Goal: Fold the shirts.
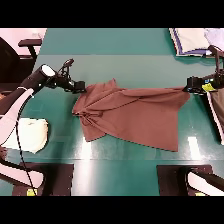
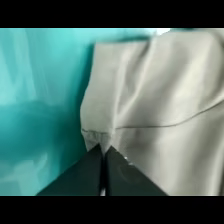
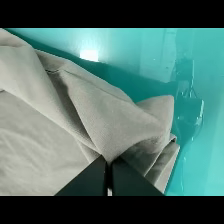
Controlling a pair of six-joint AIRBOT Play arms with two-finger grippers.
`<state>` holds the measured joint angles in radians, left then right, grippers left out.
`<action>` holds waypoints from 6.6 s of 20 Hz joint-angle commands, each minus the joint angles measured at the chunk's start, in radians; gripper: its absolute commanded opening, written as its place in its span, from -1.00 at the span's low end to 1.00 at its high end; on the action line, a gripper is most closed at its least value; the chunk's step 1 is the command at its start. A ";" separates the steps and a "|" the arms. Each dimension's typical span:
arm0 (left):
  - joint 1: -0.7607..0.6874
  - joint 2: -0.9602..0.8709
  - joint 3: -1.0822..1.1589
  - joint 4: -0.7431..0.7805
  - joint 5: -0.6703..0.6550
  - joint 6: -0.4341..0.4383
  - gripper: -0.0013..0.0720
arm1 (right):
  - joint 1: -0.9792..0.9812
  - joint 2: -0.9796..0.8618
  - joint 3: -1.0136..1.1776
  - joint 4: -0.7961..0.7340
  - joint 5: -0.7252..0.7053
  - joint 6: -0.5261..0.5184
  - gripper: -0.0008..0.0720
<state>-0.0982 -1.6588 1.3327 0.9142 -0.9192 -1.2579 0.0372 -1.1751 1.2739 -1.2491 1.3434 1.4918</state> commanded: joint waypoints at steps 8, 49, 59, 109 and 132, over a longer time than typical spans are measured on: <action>-0.003 0.412 0.520 0.236 -0.054 0.002 -0.89 | 0.001 0.087 0.467 -0.008 0.012 -0.035 -0.93; 0.077 -0.018 0.460 0.277 -0.189 -0.150 0.73 | -0.002 -0.560 0.755 -0.104 0.153 0.003 0.15; 0.184 0.476 -0.313 0.211 -0.334 -0.164 0.32 | -0.081 -0.072 -0.005 0.334 0.053 -0.132 0.15; 0.063 0.906 0.031 0.122 -0.200 -0.187 -0.90 | -0.312 0.481 -0.071 0.278 -0.181 -0.106 -0.93; 0.063 0.391 0.336 0.305 -0.476 -0.306 -0.89 | 0.006 -0.102 0.350 -0.028 0.230 0.008 -0.93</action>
<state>-0.0360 -1.1267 1.7821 1.2282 -1.3285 -1.5696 -0.0647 -1.1442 1.7435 -1.1690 1.5665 1.4918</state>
